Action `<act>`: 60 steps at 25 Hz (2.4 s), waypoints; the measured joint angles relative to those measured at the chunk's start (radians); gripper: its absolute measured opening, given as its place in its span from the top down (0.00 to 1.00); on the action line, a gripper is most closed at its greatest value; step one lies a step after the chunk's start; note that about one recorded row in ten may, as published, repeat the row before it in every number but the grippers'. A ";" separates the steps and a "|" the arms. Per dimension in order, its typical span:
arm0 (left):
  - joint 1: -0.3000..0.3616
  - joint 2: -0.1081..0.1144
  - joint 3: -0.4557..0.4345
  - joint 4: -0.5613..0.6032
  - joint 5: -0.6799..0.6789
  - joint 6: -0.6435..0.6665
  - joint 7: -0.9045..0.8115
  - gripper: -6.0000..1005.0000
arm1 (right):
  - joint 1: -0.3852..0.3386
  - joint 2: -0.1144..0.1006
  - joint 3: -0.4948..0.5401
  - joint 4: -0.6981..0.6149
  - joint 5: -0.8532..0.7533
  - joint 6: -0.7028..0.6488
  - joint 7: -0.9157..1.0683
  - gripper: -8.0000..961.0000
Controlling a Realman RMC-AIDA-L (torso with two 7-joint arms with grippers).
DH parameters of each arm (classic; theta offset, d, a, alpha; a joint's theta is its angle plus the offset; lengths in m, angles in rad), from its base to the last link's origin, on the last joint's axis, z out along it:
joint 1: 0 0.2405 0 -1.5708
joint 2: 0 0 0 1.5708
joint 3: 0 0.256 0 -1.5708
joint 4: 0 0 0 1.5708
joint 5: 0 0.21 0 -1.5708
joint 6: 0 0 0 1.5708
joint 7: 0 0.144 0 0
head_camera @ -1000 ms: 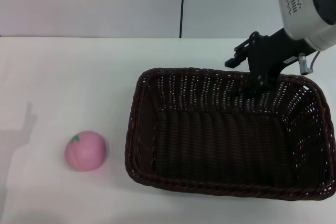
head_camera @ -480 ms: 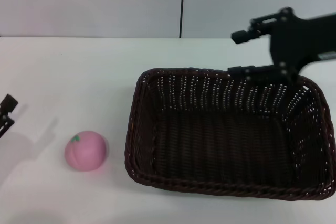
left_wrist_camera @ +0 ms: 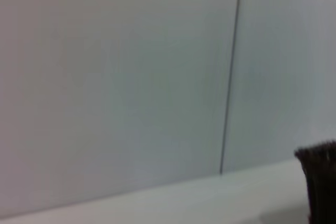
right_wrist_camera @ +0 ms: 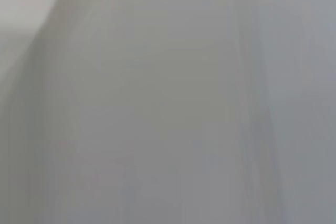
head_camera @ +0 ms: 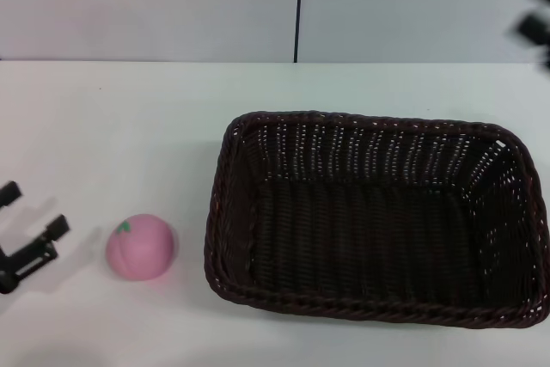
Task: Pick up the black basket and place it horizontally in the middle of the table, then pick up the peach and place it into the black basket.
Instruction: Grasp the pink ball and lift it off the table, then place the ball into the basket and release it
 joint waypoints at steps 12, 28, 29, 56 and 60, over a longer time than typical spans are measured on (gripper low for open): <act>-0.060 -0.013 0.008 0.081 0.252 0.012 -0.121 0.16 | 0.003 -0.002 0.168 0.400 0.180 -0.146 -0.236 0.36; -0.118 -0.049 -0.005 0.050 0.352 -0.058 -0.090 0.19 | 0.002 -0.002 0.170 0.415 0.179 -0.142 -0.241 0.36; -0.121 -0.050 -0.005 0.050 0.352 -0.067 -0.079 0.22 | 0.004 -0.002 0.173 0.427 0.183 -0.141 -0.252 0.36; -0.217 -0.052 -0.215 0.081 0.328 0.118 -0.054 0.78 | 0.068 0.002 0.198 0.619 0.188 -0.152 -0.367 0.36; -0.261 -0.055 -0.208 0.076 0.328 0.161 -0.079 0.81 | 0.070 0.003 0.198 0.621 0.188 -0.153 -0.367 0.36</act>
